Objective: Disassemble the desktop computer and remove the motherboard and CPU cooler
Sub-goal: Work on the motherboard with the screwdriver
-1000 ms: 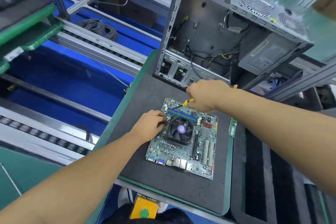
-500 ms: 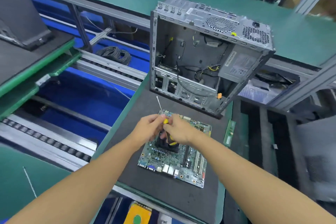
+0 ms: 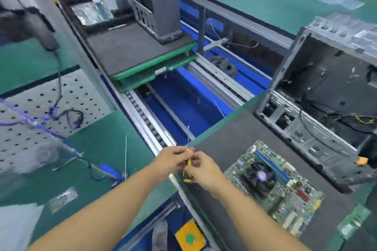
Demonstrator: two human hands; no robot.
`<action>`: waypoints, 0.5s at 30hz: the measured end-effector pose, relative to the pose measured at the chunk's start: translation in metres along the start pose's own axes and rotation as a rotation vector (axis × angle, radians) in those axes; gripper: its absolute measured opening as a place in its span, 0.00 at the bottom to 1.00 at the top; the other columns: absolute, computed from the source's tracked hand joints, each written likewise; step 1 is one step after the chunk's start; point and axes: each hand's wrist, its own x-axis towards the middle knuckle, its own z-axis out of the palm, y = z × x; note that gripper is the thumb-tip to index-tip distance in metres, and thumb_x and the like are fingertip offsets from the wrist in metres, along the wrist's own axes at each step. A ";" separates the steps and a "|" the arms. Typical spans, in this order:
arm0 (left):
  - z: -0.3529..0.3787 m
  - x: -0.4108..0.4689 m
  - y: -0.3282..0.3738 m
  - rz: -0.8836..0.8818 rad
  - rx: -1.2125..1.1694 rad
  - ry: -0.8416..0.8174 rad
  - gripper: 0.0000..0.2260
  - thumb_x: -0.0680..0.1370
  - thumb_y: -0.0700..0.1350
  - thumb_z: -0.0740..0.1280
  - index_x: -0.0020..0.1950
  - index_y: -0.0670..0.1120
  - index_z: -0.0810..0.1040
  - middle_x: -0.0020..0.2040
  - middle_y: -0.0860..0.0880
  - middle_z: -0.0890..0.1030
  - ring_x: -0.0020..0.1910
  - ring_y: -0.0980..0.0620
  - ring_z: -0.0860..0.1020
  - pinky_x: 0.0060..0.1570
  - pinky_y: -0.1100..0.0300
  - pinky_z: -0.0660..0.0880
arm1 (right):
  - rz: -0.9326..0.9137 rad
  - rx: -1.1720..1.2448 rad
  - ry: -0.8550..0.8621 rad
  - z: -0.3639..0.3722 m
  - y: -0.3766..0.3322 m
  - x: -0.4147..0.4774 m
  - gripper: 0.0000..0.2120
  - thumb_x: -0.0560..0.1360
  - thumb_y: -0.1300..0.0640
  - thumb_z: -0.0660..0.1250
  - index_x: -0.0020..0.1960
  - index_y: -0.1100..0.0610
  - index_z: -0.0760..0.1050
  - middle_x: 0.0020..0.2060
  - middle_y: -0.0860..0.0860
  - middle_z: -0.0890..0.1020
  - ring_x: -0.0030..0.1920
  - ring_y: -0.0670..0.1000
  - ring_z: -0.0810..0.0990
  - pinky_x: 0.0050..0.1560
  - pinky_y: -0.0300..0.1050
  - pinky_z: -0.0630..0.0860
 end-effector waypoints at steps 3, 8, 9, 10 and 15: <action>-0.050 -0.015 -0.022 -0.005 0.087 0.153 0.10 0.80 0.46 0.69 0.52 0.41 0.85 0.50 0.39 0.85 0.47 0.47 0.81 0.50 0.48 0.80 | 0.063 0.012 -0.115 0.054 -0.004 0.024 0.11 0.74 0.67 0.65 0.53 0.55 0.73 0.44 0.56 0.81 0.37 0.47 0.84 0.36 0.44 0.82; -0.111 -0.028 -0.067 -0.169 0.375 0.405 0.12 0.81 0.47 0.66 0.49 0.40 0.85 0.39 0.45 0.81 0.40 0.51 0.74 0.44 0.55 0.73 | 0.203 -0.261 -0.176 0.143 0.015 0.067 0.13 0.73 0.61 0.67 0.56 0.57 0.70 0.48 0.58 0.79 0.44 0.56 0.78 0.49 0.55 0.82; -0.118 -0.030 -0.074 -0.211 0.447 0.405 0.12 0.81 0.46 0.65 0.47 0.40 0.83 0.37 0.46 0.79 0.39 0.50 0.73 0.41 0.57 0.69 | 0.220 -0.331 -0.155 0.157 0.021 0.075 0.12 0.74 0.59 0.67 0.56 0.57 0.69 0.50 0.58 0.79 0.46 0.57 0.78 0.51 0.56 0.81; -0.124 -0.031 -0.080 -0.256 0.524 0.397 0.12 0.81 0.46 0.64 0.45 0.41 0.82 0.37 0.47 0.77 0.39 0.49 0.72 0.39 0.57 0.67 | 0.224 -0.401 -0.126 0.170 0.027 0.080 0.11 0.75 0.57 0.66 0.55 0.57 0.69 0.51 0.58 0.80 0.47 0.57 0.78 0.52 0.55 0.80; -0.141 -0.028 -0.097 -0.335 0.748 0.343 0.10 0.80 0.42 0.60 0.38 0.47 0.72 0.43 0.44 0.82 0.46 0.44 0.78 0.40 0.57 0.68 | 0.194 -0.612 -0.075 0.207 0.054 0.086 0.06 0.78 0.57 0.60 0.52 0.56 0.73 0.55 0.58 0.79 0.49 0.57 0.78 0.47 0.47 0.73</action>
